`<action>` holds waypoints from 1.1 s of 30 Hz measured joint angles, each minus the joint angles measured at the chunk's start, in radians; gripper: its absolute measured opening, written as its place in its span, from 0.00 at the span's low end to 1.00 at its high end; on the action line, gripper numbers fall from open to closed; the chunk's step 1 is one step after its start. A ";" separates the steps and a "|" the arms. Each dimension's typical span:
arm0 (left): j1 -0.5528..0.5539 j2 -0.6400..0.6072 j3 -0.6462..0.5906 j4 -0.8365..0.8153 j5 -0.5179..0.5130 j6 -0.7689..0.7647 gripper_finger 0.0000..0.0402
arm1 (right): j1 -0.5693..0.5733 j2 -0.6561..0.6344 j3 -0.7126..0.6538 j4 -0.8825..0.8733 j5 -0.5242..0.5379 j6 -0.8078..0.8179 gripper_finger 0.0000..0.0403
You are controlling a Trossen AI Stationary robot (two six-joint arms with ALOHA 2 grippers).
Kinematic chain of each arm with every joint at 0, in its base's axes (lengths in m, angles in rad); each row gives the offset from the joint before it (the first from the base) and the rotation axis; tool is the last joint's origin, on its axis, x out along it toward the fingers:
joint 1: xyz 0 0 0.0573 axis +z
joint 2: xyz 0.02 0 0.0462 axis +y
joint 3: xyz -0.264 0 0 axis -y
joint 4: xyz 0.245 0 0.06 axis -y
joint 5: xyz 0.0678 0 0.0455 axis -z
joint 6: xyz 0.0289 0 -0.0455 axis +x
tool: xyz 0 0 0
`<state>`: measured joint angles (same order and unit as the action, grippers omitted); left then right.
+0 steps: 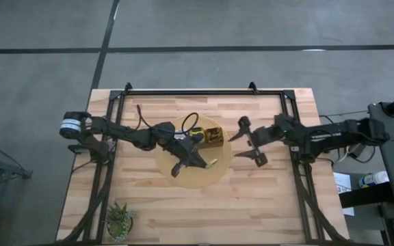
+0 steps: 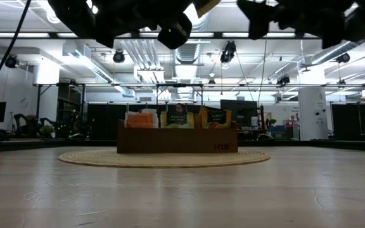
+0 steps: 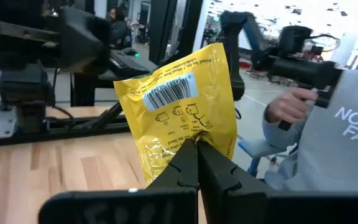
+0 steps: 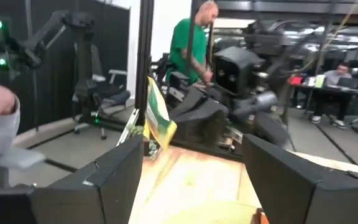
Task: Pick & Place Tea
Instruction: Put the yellow tea bag into the wooden organizer
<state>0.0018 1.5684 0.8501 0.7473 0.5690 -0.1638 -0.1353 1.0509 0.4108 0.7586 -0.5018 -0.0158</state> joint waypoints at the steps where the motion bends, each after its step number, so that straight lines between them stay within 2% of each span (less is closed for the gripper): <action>1: 0.005 0.000 0.000 -0.006 0.006 0.000 0.00 | 0.008 0.032 0.019 0.001 0.000 -0.011 0.66; 6: 0.012 0.000 0.000 -0.030 0.038 0.000 0.00 | 0.027 0.176 0.098 0.014 -0.009 -0.014 0.64; 11: 0.007 0.000 -0.001 -0.042 0.045 -0.010 0.00 | 0.051 0.300 0.153 0.081 -0.090 0.018 0.63; 21: 0.005 0.000 -0.003 -0.061 0.045 -0.021 0.00 | 0.090 0.461 0.240 0.153 -0.101 0.043 0.59; 25: 0.005 0.000 -0.003 -0.068 0.045 -0.020 0.00 | 0.090 0.489 0.270 0.155 -0.106 0.079 0.48; 28: 0.005 0.000 -0.003 -0.070 0.045 -0.020 0.00 | 0.090 0.489 0.272 0.154 -0.135 0.098 0.32; 31: 0.005 0.000 -0.003 -0.070 0.044 -0.019 0.00 | 0.089 0.485 0.271 0.153 -0.204 0.087 0.10; 33: 0.005 -0.001 -0.003 -0.066 0.038 -0.018 0.00 | 0.092 0.480 0.270 0.152 -0.218 0.080 0.06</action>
<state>0.0071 1.5672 0.8467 0.6817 0.6074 -0.1817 -0.0429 1.5310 0.6807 0.9109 -0.7198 0.0637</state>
